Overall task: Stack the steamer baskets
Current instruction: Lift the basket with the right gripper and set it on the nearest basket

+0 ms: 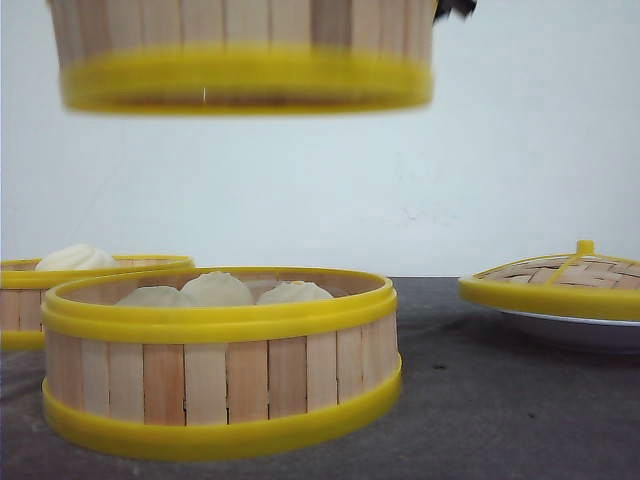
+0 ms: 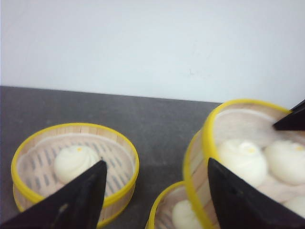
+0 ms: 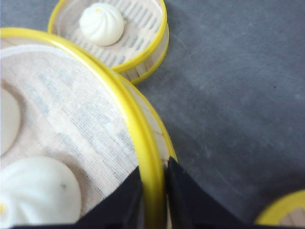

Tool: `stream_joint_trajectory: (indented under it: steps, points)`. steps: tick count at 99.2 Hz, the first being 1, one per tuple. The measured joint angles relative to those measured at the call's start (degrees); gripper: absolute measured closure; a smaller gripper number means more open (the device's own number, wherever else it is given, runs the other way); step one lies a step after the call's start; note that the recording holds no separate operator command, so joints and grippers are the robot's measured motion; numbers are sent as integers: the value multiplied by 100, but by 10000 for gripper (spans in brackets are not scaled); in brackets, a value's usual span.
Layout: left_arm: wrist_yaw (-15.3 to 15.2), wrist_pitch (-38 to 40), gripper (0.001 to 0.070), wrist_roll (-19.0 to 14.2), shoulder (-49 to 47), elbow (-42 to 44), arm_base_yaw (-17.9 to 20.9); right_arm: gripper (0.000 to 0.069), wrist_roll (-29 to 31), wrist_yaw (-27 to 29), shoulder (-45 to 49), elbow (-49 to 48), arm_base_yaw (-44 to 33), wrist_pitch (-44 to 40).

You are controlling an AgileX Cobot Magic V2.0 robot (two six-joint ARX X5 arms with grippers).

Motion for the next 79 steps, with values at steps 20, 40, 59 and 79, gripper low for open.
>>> stream_joint_trajectory:
  steps: [20, 40, 59, 79]
  points:
    - [0, -70, 316, 0, 0, 0, 0, 635, 94, -4, 101, -828, -2, 962]
    - [0, -72, 316, 0, 0, 0, 0, 635, 208, -28, 350, -870, 0, 1126]
    - [0, -144, 316, 0, 0, 0, 0, 635, 229, -26, 710, -870, 2, 1178]
    - [0, -286, 316, 92, 0, 0, 0, 636, 317, -57, 966, -870, 0, 1222]
